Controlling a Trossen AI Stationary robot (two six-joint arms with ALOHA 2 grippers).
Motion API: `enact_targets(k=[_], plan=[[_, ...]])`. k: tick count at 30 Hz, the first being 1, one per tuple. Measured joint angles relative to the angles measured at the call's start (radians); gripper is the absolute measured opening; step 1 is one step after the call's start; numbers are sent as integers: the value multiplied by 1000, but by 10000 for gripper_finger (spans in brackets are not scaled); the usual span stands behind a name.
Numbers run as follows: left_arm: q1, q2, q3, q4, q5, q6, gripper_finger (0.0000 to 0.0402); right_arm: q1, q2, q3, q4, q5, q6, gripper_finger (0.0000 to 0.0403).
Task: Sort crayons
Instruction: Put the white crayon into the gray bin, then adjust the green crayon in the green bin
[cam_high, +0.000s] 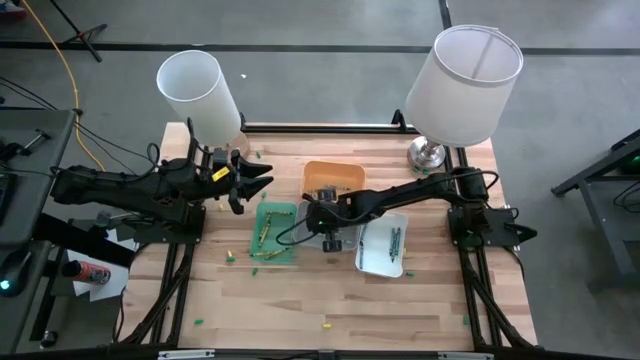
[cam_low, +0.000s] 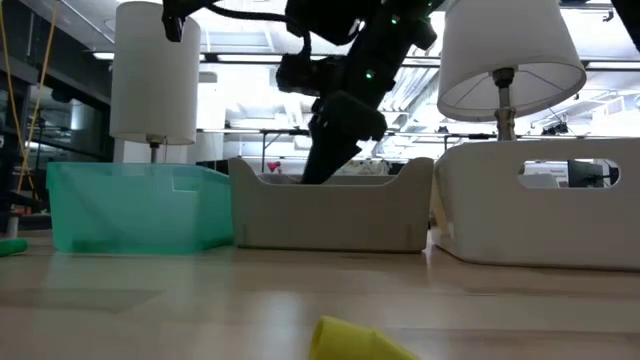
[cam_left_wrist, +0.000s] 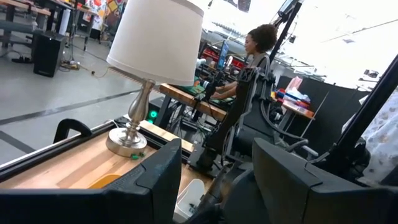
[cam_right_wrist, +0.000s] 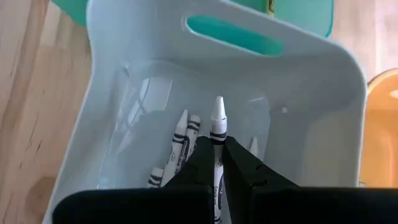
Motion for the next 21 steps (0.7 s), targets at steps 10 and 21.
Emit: enact_targets(k=[10, 21], plan=[[0, 0, 0, -12, 0, 1, 184, -5, 22, 0, -31, 30, 96, 9], [0, 0, 0, -19, 0, 1, 184, -5, -31, 5, -141, 37, 221, 144]])
